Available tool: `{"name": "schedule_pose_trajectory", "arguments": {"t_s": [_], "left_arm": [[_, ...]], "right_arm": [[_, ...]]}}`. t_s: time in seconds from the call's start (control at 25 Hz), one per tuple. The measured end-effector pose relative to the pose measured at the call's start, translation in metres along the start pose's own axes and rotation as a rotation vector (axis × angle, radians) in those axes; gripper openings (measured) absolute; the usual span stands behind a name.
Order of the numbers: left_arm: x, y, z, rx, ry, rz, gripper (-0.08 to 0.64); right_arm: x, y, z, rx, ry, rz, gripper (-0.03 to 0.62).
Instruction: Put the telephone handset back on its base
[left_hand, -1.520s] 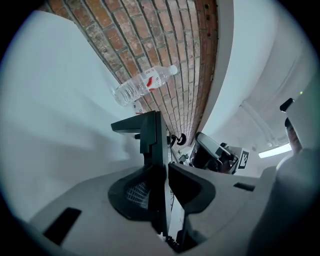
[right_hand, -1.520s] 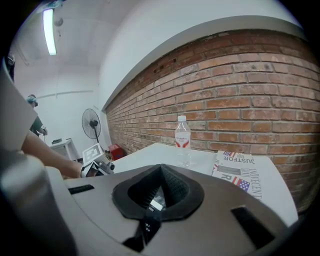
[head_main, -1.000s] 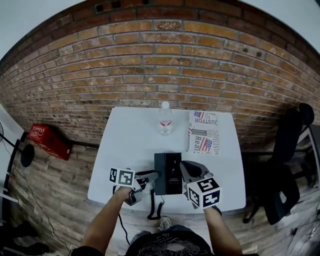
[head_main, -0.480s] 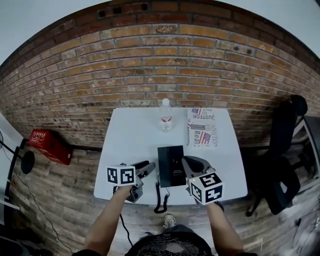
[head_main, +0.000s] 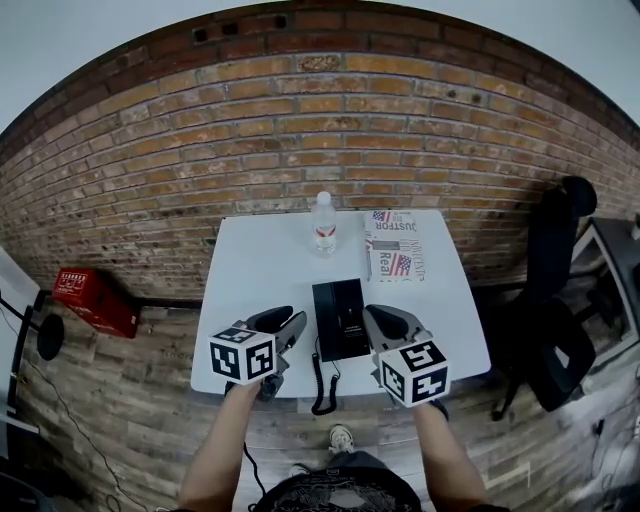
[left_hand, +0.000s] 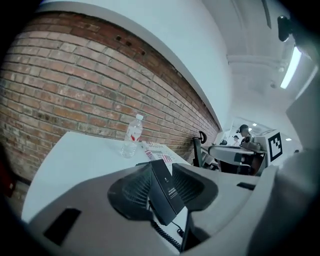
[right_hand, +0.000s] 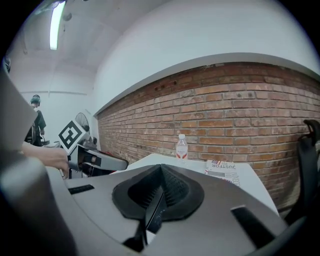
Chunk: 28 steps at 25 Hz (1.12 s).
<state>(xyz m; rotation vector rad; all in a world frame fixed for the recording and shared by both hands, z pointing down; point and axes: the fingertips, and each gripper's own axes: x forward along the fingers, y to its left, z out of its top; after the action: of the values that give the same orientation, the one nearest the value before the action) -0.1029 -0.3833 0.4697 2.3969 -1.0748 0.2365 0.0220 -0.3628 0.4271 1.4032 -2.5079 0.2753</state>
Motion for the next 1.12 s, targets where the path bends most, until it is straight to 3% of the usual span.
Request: {"name": "schedule_pose_trajectory", "arguments": {"t_s": [0.2,0.36,0.56,1.12], "left_arm": [[-0.026,-0.012,0.013,0.125,-0.048,0.075,0.09],[-0.045,-0.019,0.022,0.183,-0.1,0.102,0.032],[-0.06,-0.025,0.027,0.216,-0.147,0.109,0.008],[-0.071,-0.032,0.024,0.244,-0.154,0.112,0.006]], "right_arm": [[-0.015,0.012,0.008,-0.001,-0.026,-0.007,0.002],[-0.025,0.022,0.015,-0.033,-0.04,-0.005,0.002],[-0.035,0.026,0.019,-0.056,-0.055,-0.034,0.002],[-0.049,0.027,0.02,-0.057,-0.066,-0.078,0.002]]}}
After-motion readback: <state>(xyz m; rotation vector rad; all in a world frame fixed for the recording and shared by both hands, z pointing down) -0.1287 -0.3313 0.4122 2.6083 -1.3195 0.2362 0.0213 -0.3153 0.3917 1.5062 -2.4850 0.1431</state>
